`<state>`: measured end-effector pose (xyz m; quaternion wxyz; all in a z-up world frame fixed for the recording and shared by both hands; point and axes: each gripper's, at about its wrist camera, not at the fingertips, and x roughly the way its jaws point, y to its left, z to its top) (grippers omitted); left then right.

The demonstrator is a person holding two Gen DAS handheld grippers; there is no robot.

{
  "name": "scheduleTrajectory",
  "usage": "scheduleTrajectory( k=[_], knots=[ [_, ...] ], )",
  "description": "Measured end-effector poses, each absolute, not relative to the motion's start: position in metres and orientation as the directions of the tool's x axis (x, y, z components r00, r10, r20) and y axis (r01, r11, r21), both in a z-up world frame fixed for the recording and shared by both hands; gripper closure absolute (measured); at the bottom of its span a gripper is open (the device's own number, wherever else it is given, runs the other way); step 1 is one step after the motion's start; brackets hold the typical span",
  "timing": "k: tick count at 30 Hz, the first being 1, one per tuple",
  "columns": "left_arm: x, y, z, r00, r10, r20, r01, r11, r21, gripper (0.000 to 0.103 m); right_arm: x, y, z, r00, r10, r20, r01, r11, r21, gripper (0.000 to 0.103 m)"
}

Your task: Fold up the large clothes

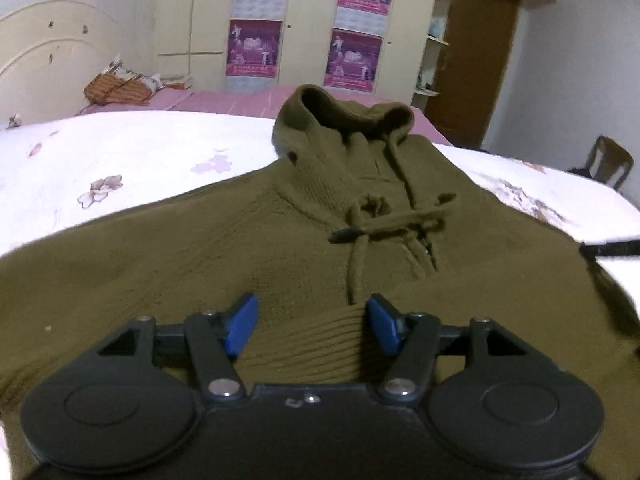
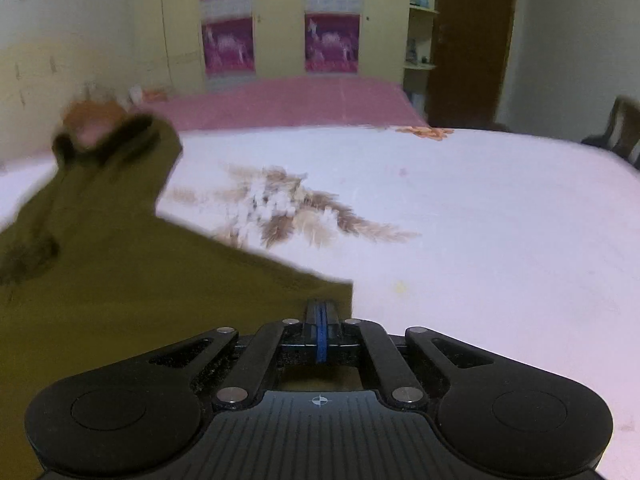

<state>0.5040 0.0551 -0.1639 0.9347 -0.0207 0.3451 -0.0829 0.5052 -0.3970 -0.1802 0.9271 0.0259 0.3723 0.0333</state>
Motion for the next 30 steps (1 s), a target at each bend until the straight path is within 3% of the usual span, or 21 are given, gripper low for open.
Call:
scheduleTrajectory(
  k=[4, 6, 8, 12, 14, 16, 17, 18, 19, 20, 21, 23, 26, 30],
  knots=[
    [0.489, 0.052, -0.145, 0.771, -0.155, -0.617, 0.117, 0.988, -0.102, 0.040, 0.489, -0.399, -0.162, 0.742, 0.069, -0.667, -0.026, 0.997, 0.074, 0.103],
    [0.473, 0.044, -0.134, 0.789, -0.172, -0.589, 0.120, 0.985, -0.127, 0.028, 0.461, -0.397, -0.150, 0.760, 0.094, -0.643, -0.042, 0.995, 0.096, 0.103],
    [0.460, 0.032, -0.131, 0.789, -0.198, -0.582, 0.144, 0.980, -0.137, 0.027, 0.430, -0.392, -0.143, 0.769, 0.126, -0.627, -0.065, 0.991, 0.119, 0.103],
    [0.460, 0.017, -0.159, 0.728, -0.182, -0.661, 0.151, 0.983, -0.104, 0.028, 0.401, -0.373, -0.165, 0.709, 0.119, -0.695, -0.094, 0.993, 0.074, 0.103],
    [0.461, 0.010, -0.160, 0.739, -0.156, -0.656, 0.178, 0.983, -0.033, 0.025, 0.401, -0.366, -0.174, 0.699, 0.087, -0.710, -0.095, 0.995, 0.029, 0.103],
    [0.461, 0.011, -0.149, 0.736, -0.139, -0.663, 0.165, 0.986, -0.023, 0.021, 0.403, -0.365, -0.164, 0.703, 0.090, -0.705, -0.090, 0.995, 0.038, 0.103],
    [0.457, 0.018, -0.146, 0.750, -0.130, -0.648, 0.146, 0.989, -0.029, 0.012, 0.400, -0.367, -0.156, 0.728, 0.096, -0.678, -0.075, 0.995, 0.061, 0.103],
    [0.452, 0.026, -0.141, 0.764, -0.117, -0.634, 0.118, 0.992, -0.041, 0.003, 0.398, -0.370, -0.153, 0.743, 0.091, -0.663, -0.063, 0.996, 0.067, 0.098],
    [0.446, 0.036, -0.137, 0.774, -0.099, -0.625, 0.083, 0.995, -0.055, 0.002, 0.397, -0.372, -0.150, 0.750, 0.082, -0.656, -0.048, 0.996, 0.069, 0.086],
    [0.439, 0.051, -0.133, 0.781, -0.073, -0.620, 0.038, 0.997, -0.069, 0.002, 0.393, -0.375, -0.146, 0.762, 0.074, -0.644, -0.031, 0.997, 0.078, 0.045],
    [0.431, 0.065, -0.130, 0.783, -0.045, -0.620, -0.005, 0.997, -0.079, 0.002, 0.386, -0.378, -0.143, 0.776, 0.083, -0.625, -0.033, 0.995, 0.092, 0.035],
    [0.411, 0.103, -0.125, 0.785, 0.033, -0.619, -0.116, 0.989, -0.094, 0.008, 0.381, -0.379, -0.140, 0.781, 0.105, -0.615, -0.051, 0.993, 0.106, 0.036],
    [0.371, 0.176, -0.120, 0.763, 0.159, -0.627, -0.323, 0.933, -0.157, 0.020, 0.373, -0.381, -0.139, 0.786, 0.129, -0.605, -0.056, 0.989, 0.139, 0.060],
    [0.316, 0.278, -0.119, 0.738, 0.289, -0.609, -0.540, 0.795, -0.277, 0.022, 0.368, -0.378, -0.136, 0.767, 0.108, -0.632, 0.002, 0.985, 0.172, 0.061]
  ],
)
